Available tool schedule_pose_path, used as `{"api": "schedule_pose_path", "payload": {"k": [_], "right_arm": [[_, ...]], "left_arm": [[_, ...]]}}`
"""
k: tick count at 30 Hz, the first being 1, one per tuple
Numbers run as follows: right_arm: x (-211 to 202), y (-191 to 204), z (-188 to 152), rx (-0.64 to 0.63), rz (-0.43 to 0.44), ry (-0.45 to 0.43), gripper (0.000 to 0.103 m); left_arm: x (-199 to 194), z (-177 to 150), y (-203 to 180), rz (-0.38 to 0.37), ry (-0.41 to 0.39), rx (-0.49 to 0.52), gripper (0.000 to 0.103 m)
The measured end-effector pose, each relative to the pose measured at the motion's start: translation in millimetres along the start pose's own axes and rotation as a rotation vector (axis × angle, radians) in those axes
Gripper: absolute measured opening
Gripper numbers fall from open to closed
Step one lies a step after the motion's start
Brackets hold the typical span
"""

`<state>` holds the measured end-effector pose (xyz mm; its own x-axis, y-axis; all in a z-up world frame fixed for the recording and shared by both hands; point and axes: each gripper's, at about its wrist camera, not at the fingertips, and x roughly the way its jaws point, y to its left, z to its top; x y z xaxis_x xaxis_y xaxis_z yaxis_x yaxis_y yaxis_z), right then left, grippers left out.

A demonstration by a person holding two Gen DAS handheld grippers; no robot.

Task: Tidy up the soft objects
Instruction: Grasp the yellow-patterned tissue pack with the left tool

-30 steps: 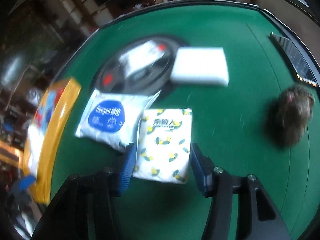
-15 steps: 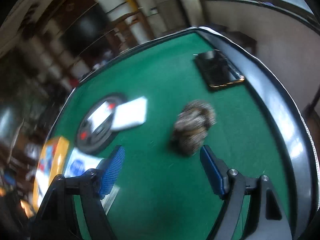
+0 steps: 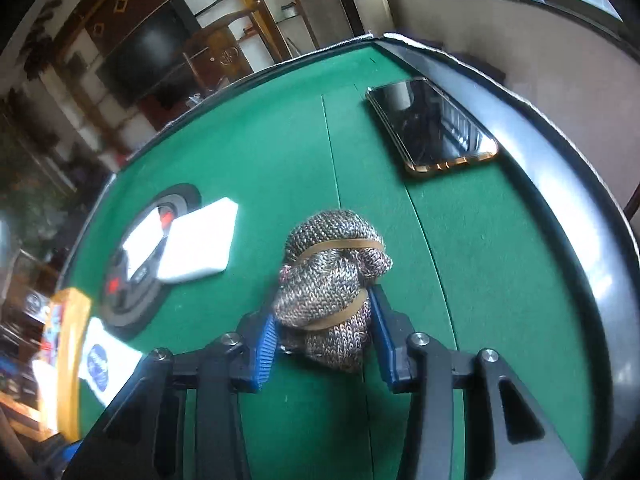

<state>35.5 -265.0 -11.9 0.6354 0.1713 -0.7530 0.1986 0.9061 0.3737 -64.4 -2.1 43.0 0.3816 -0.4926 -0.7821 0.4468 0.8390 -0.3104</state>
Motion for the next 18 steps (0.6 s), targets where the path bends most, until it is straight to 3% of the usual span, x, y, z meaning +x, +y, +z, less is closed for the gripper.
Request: {"api": "schedule_pose_path", "payload": {"k": [6,10,13,15,18], "right_arm": [[-2,6,-9,-0.011,0.022,0.01,0.038],[-1,3,-8,0.005,0.05,0.024,0.038],[-2,2,-8,0.006,0.053,0.027,0.038],[-1,1,-7,0.005,0.055,0.028,0.038],[-2,1,-7,0.005,0.056,0.031,0.038]], "left_arm": [[30,15,-37,0.083,-0.007,0.167,0.061],[29,14,-61,0.02,0.02,0.249,0.061],[15,14,-62,0.081,-0.04,0.244,0.063],[8,18,-51,0.089,-0.063,0.2,0.074],[19,23,-38,0.115,-0.027,0.157,0.077]]}}
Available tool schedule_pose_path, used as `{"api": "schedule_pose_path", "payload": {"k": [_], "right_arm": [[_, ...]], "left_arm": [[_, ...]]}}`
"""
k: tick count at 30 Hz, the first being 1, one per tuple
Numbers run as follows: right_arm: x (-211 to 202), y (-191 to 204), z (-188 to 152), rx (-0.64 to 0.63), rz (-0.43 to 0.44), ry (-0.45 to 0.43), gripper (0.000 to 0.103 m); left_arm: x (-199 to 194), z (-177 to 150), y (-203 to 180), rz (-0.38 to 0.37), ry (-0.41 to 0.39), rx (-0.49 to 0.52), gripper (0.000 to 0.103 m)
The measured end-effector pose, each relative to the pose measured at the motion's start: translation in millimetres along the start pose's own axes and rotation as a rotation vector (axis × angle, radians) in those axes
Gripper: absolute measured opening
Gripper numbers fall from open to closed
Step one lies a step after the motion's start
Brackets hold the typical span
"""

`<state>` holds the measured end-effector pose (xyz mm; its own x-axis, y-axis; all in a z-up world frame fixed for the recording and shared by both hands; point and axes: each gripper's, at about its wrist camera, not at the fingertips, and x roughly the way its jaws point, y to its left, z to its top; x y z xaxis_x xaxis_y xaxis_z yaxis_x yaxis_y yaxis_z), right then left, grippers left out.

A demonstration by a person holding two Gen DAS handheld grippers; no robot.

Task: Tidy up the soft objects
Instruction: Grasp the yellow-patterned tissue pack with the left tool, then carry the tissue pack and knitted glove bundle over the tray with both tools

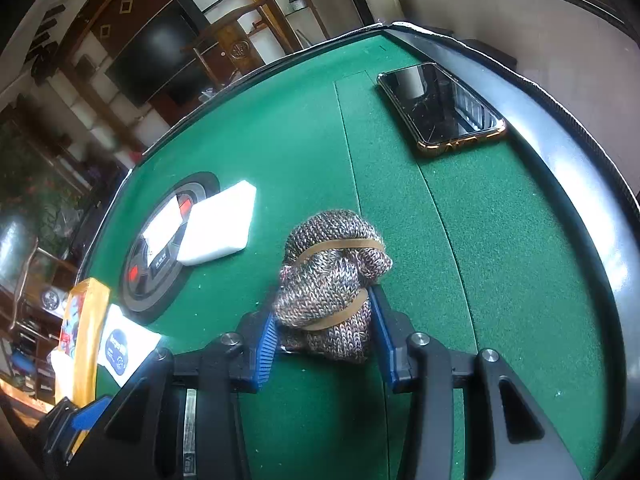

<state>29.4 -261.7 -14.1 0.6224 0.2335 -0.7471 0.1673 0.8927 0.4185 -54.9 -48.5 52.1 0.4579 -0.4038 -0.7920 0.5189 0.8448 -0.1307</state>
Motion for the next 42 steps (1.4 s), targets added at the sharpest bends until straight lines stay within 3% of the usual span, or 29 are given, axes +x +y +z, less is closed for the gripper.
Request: {"api": "schedule_pose_path", "payload": {"k": [3,8,11,12,13,14,23,30,34,42], "right_arm": [[0,0,0,0.001,0.0,0.0,0.038],[0,0,0,0.004,0.001,-0.002,0.038],[0,1,0,0.005,0.004,-0.004,0.038],[0,0,0,0.007,0.006,-0.004,0.038],[0,-1,0,0.007,0.008,-0.004,0.038],[0,0,0,0.006,0.009,-0.004,0.038],[0,-1,0,0.006,0.017,-0.009,0.039],[-1,1,-1,-0.003,-0.011,-0.035,0.039],[-1,2,-1,-0.006,-0.04,-0.057,0.039],[0,13,-6,-0.052,-0.133,-0.097,0.038]], "left_arm": [[15,-2,-4,-0.041,0.042,-0.012,0.076],[37,3,-34,-0.014,0.053,0.075,0.076],[55,7,-38,0.003,0.084,0.066,0.076],[56,7,-39,0.016,0.061,0.076,0.076],[58,7,-40,0.014,0.06,0.084,0.067],[56,7,-40,0.012,0.043,0.083,0.05],[17,10,-11,-0.14,-0.007,-0.06,0.051],[-43,-5,40,-0.184,-0.089,-0.164,0.051],[-85,-28,98,-0.118,-0.155,-0.266,0.051],[-166,-98,214,0.132,-0.263,-0.493,0.051]]}}
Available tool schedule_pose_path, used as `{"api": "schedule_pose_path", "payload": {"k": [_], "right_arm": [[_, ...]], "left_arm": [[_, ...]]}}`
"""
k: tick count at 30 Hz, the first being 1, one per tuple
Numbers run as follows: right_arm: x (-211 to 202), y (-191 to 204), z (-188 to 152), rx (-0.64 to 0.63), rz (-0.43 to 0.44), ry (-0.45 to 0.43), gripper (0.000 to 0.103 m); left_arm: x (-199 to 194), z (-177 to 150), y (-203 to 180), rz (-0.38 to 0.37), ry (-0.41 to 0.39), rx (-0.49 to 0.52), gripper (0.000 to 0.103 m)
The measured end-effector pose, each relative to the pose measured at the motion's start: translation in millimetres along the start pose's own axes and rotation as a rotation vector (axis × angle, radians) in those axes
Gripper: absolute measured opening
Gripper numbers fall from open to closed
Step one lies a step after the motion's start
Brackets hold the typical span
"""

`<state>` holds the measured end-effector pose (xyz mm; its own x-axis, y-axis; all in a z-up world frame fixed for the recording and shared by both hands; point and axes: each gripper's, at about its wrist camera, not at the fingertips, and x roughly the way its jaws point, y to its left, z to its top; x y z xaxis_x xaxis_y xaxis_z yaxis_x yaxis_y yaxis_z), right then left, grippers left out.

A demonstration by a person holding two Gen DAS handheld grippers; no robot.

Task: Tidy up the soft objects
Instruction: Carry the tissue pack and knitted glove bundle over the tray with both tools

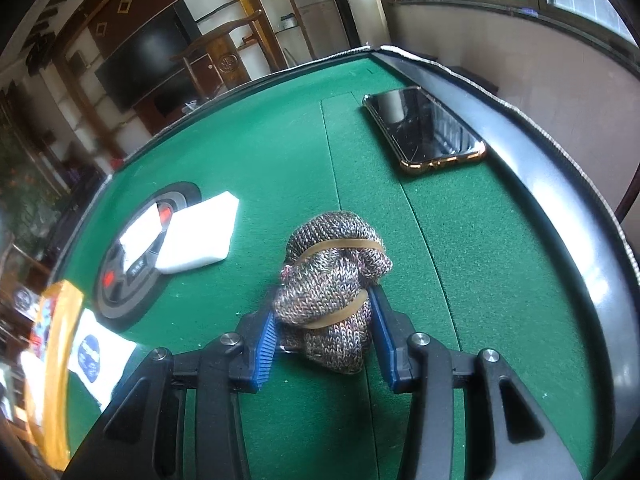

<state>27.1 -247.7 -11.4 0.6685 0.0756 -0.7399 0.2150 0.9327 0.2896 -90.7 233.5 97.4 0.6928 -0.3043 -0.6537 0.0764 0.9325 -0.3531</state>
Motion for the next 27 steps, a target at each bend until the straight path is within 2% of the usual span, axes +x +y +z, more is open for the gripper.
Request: {"api": "schedule_pose_path", "payload": {"k": [3,6,12,15,17,19,24,27], "right_arm": [[-4,7,-2,-0.034,-0.028,-0.026,0.038],[-17,17,-5,-0.071,-0.046,-0.063,0.038],[-56,72,-21,-0.146,0.12,-0.07,0.038],[-73,122,-33,-0.254,0.205,-0.059,0.038],[-81,161,-43,-0.329,0.282,-0.036,0.038],[-84,197,-54,-0.399,0.346,-0.007,0.039],[-79,288,-101,-0.544,0.527,0.135,0.039],[-69,336,-133,-0.625,0.605,0.23,0.039]], "left_arm": [[-12,-4,43,0.082,-0.02,-0.084,0.051],[-10,-14,70,0.133,0.004,-0.143,0.051],[8,-22,101,0.247,0.065,-0.191,0.051],[11,-29,106,0.224,0.103,-0.2,0.054],[8,-31,107,0.219,0.092,-0.196,0.059],[1,-31,111,0.206,0.075,-0.21,0.059],[-27,-29,124,0.164,-0.018,-0.266,0.059],[-43,-28,126,0.177,-0.08,-0.264,0.062]]}}
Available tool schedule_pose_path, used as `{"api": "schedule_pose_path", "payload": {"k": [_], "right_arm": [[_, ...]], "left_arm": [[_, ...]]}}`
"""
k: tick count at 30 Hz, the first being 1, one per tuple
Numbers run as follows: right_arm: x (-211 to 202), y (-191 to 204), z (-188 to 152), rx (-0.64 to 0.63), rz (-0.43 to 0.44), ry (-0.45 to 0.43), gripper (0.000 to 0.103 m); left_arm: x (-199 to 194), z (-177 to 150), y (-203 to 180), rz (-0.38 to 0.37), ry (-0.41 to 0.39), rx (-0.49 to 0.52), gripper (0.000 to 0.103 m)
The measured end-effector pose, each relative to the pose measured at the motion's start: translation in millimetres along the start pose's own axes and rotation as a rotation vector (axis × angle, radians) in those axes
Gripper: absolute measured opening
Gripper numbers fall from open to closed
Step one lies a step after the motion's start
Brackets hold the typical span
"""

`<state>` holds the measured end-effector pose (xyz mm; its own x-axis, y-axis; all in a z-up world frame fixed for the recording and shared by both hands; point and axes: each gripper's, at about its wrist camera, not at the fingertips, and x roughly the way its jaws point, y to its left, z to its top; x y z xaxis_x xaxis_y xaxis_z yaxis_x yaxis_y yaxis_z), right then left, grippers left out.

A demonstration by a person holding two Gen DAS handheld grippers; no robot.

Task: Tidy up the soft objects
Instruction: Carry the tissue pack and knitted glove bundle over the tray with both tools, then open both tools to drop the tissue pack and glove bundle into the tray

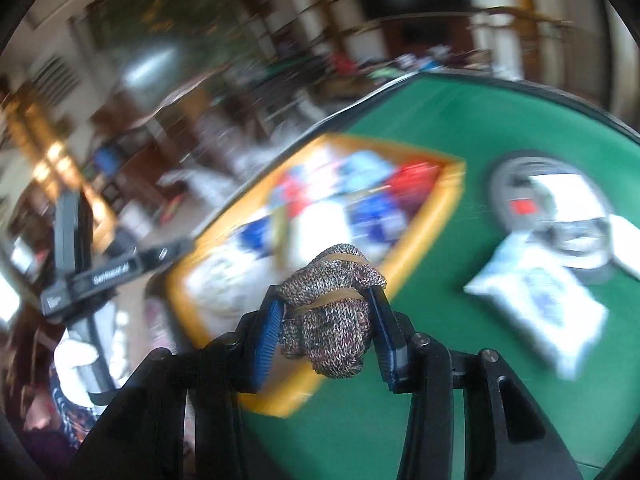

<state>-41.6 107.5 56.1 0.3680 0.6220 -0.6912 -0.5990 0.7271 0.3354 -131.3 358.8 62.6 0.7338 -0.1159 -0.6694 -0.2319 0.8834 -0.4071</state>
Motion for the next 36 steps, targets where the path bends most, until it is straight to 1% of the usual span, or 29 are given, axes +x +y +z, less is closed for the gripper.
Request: {"api": "schedule_pose_path", "payload": {"k": [3,7,9,10,13,17,19,22,24,25,26,28,34,36], "right_arm": [[37,31,0,-0.049,0.042,0.074,0.039],[76,55,-4,-0.059,0.111,0.18,0.039],[88,61,-2,-0.071,0.103,0.218,0.039],[91,63,-1,-0.075,0.089,0.223,0.039],[102,63,7,-0.072,0.022,0.226,0.039],[107,59,12,-0.052,-0.007,0.218,0.039],[105,65,11,-0.072,0.003,0.222,0.039],[104,80,4,-0.129,0.064,0.262,0.039],[104,86,2,-0.16,0.055,0.26,0.039],[102,88,0,-0.174,0.043,0.251,0.043],[100,88,0,-0.178,0.039,0.244,0.051],[90,85,0,-0.173,0.039,0.22,0.06],[66,76,1,-0.171,0.013,0.152,0.061],[59,71,2,-0.159,0.01,0.132,0.061]], "left_arm": [[-13,1,3,0.02,-0.056,0.015,0.062],[-19,3,14,0.046,-0.092,0.016,0.062],[-19,3,18,0.062,-0.1,0.02,0.063],[-19,3,20,0.069,-0.102,0.022,0.063],[-16,1,23,0.075,-0.101,0.024,0.063],[-14,1,25,0.1,-0.1,0.036,0.063],[-13,0,25,0.112,-0.099,0.041,0.063],[-14,-1,22,0.135,-0.104,0.056,0.063],[-14,-2,18,0.143,-0.103,0.064,0.063],[-14,-3,17,0.144,-0.103,0.069,0.063],[-15,-3,15,0.147,-0.103,0.075,0.063],[-16,-4,9,0.156,-0.105,0.092,0.063],[-21,-6,-4,0.176,-0.11,0.12,0.063],[-22,-7,-9,0.183,-0.109,0.133,0.066]]}}
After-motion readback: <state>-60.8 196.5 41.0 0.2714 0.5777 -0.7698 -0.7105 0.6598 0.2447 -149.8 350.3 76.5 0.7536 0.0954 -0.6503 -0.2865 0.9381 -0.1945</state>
